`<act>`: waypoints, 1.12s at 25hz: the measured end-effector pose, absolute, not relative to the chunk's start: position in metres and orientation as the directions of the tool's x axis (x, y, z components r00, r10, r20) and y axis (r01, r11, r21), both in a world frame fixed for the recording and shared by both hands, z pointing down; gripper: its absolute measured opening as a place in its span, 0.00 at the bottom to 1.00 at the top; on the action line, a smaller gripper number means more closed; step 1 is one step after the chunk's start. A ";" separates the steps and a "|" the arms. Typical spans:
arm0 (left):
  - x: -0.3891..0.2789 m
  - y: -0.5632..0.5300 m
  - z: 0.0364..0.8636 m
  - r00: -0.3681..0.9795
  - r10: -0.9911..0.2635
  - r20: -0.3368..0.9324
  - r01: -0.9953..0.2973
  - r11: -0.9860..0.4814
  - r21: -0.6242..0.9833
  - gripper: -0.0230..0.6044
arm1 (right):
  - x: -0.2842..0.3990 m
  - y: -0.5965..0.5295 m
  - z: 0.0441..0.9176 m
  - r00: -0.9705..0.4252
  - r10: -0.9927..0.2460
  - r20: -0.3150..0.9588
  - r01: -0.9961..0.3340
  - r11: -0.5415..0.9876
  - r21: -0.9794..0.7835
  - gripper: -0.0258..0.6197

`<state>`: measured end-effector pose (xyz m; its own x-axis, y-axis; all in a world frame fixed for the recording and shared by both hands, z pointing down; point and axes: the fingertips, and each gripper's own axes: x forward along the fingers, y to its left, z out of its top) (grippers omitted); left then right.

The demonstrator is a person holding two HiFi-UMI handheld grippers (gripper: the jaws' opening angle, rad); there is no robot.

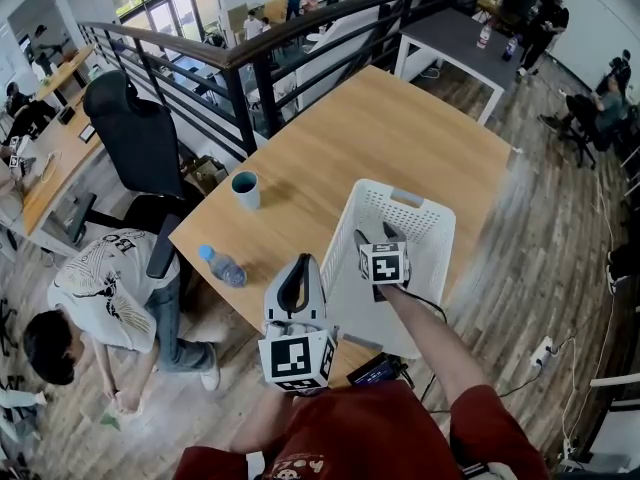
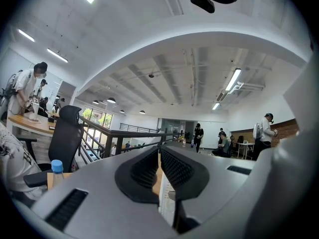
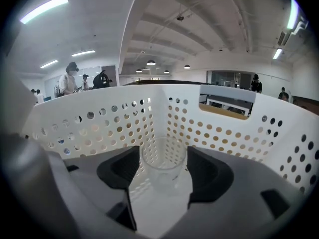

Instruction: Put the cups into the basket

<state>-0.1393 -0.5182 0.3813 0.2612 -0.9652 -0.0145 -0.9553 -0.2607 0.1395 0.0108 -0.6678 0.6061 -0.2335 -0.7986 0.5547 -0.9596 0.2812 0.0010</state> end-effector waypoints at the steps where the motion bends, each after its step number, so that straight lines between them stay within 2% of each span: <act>1: -0.139 -0.518 0.381 0.262 -0.965 -0.016 -0.955 -0.261 0.140 0.07 | 0.013 -0.668 0.604 -0.223 -0.804 0.551 -0.962 0.272 0.007 0.48; 6: -0.139 -0.519 0.380 0.260 -0.965 -0.020 -0.955 -0.260 0.141 0.07 | 0.029 -0.669 0.590 -0.178 -0.833 0.524 -0.982 0.182 -0.044 0.50; 10: -0.139 -0.517 0.379 0.261 -0.965 -0.025 -0.955 -0.262 0.142 0.07 | 0.027 -0.663 0.564 -0.195 -0.857 0.477 -0.981 0.180 -0.077 0.50; 14: -0.136 -0.516 0.378 0.266 -0.964 -0.027 -0.953 -0.267 0.142 0.07 | 0.016 -0.652 0.527 -0.267 -0.872 0.410 -0.963 0.225 -0.148 0.50; 21: -0.132 -0.518 0.377 0.277 -0.961 -0.029 -0.951 -0.278 0.135 0.07 | -0.007 -0.603 0.445 -0.410 -0.889 0.206 -0.894 0.348 -0.282 0.50; 28: -0.128 -0.517 0.376 0.281 -0.959 -0.027 -0.951 -0.283 0.126 0.07 | -0.014 -0.556 0.397 -0.453 -0.889 0.068 -0.867 0.421 -0.266 0.50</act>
<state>-0.1282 -0.5175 0.3755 0.2815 -0.9592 -0.0272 -0.9509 -0.2826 0.1261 -0.0135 -0.5556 0.3970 -0.4529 -0.8890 0.0677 -0.8670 0.4215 -0.2660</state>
